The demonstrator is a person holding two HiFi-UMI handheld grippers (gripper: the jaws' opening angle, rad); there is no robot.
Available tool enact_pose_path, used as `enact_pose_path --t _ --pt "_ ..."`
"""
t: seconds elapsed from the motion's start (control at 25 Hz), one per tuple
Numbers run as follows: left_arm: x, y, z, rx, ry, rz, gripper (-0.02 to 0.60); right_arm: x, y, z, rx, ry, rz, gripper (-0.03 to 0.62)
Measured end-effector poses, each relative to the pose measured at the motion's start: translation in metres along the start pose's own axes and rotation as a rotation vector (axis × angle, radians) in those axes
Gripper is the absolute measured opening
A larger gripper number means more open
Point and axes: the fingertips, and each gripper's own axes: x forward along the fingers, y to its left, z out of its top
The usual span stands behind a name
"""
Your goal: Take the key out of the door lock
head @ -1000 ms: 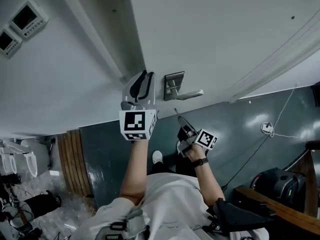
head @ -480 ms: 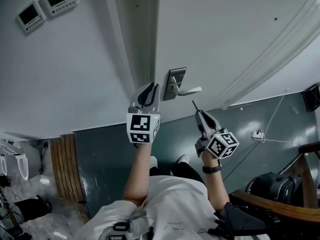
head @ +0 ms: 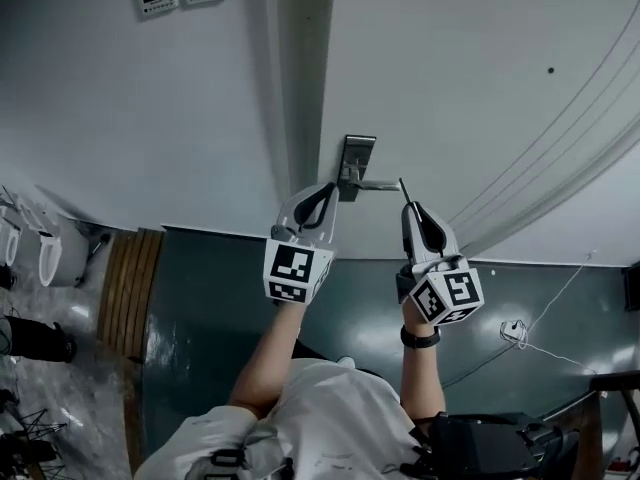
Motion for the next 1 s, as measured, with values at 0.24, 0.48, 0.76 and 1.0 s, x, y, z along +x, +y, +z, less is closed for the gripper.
enact_pose_path --t 0.24,0.48,0.76,1.0 --pt "-0.038 -0.080 -0.012 0.055 0.048 0.013 -0.003 -0.043 0.005 -0.027 0.008 0.042 0.023 0.029" --pt "-0.050 -0.105 -0.010 0.079 0.055 -0.054 -0.003 -0.070 0.035 -0.035 -0.016 0.054 0.012 0.028" --pt "-0.053 -0.116 0.013 0.078 -0.022 -0.143 -0.005 -0.081 0.015 -0.002 -0.103 0.010 -0.101 0.029" --pt "-0.070 -0.085 -0.009 0.038 0.055 -0.088 -0.003 -0.075 0.025 -0.015 -0.076 0.039 -0.125 0.029"
